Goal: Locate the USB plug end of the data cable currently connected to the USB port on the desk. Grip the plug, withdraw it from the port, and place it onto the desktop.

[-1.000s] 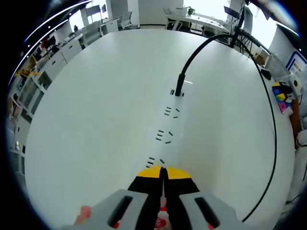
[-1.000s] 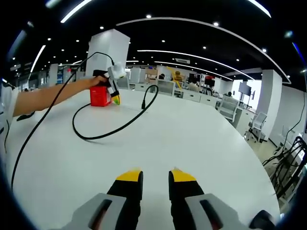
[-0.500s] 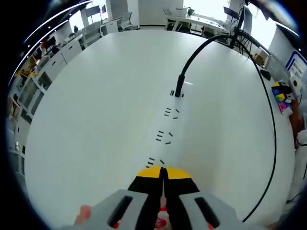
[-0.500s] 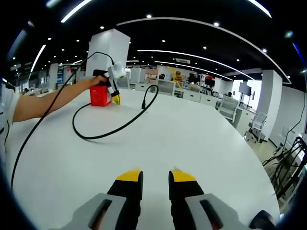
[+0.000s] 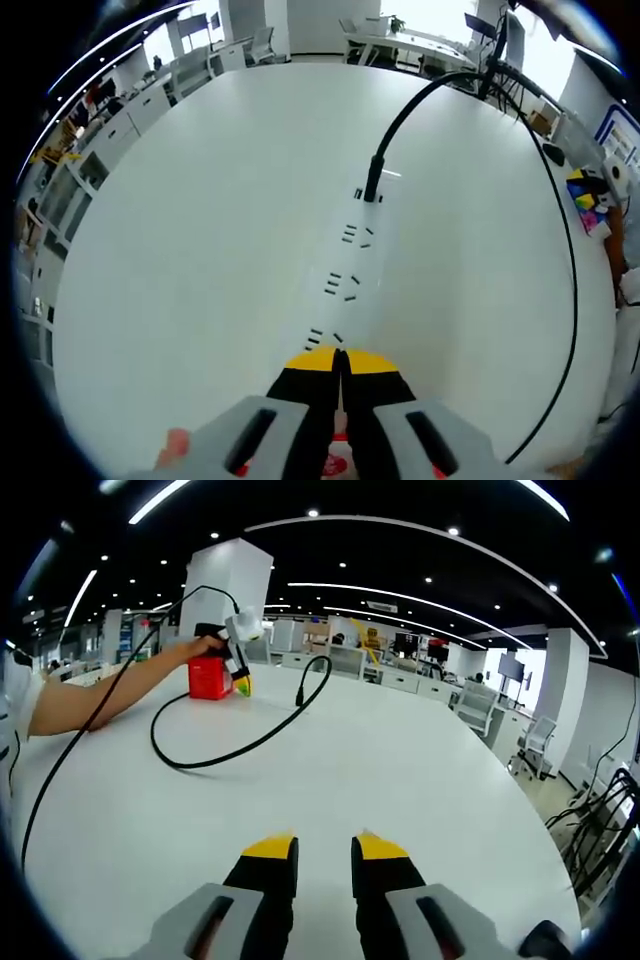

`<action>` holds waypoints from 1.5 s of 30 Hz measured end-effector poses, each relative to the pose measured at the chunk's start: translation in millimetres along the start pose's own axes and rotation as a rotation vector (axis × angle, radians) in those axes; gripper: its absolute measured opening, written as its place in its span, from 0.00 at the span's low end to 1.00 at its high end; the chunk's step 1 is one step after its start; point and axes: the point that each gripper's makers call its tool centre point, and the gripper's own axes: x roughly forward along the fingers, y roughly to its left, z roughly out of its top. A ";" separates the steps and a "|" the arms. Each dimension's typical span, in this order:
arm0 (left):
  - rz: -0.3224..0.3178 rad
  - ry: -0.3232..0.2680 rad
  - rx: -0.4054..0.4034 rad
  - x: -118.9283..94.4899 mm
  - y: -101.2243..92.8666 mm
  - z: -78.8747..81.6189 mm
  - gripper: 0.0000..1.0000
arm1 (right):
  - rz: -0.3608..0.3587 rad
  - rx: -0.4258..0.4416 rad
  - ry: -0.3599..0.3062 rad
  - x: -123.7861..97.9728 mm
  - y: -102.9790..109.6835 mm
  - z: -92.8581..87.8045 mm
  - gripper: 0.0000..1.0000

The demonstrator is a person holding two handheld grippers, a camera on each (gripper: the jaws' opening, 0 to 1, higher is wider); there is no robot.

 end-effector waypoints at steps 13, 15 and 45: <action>0.000 -0.008 -0.001 -0.7 0.3 1.1 0.02 | -0.002 -0.001 -0.001 -0.4 -0.3 -0.4 0.24; 0.000 -0.008 -0.001 -0.6 0.2 1.2 0.02 | -0.002 -0.004 -0.001 -0.4 0.1 -0.6 0.24; 0.001 -0.017 -0.002 -0.6 -1.4 -1.2 0.02 | -0.006 0.003 0.007 0.8 -0.2 -3.0 0.26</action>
